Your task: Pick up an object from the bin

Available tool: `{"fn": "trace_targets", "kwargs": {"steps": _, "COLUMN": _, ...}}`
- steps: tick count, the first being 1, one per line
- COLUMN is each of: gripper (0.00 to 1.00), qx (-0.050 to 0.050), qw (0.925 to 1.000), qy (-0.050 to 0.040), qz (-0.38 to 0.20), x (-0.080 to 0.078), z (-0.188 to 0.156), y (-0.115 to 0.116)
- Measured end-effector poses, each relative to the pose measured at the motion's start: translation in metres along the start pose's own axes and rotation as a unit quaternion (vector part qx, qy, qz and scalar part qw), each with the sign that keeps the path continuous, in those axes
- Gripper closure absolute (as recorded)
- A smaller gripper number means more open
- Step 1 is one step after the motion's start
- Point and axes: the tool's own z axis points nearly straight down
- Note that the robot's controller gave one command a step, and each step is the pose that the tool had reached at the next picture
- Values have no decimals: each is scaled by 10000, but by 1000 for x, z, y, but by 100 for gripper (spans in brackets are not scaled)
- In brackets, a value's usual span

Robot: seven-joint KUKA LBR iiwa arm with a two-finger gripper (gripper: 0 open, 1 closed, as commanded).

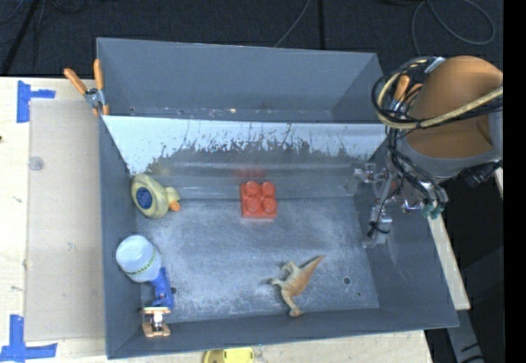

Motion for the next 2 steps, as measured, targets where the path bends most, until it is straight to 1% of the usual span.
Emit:
{"fn": "trace_targets", "kwargs": {"steps": 1, "gripper": 0, "qx": 0, "qw": 10000, "qy": 0, "qz": -2, "x": 0, "z": 0, "y": 0}}
{"fn": "trace_targets", "kwargs": {"steps": 2, "gripper": 0, "qx": 13, "qw": 9998, "qy": -37, "qz": -212, "x": 3, "z": 25, "y": 13}}
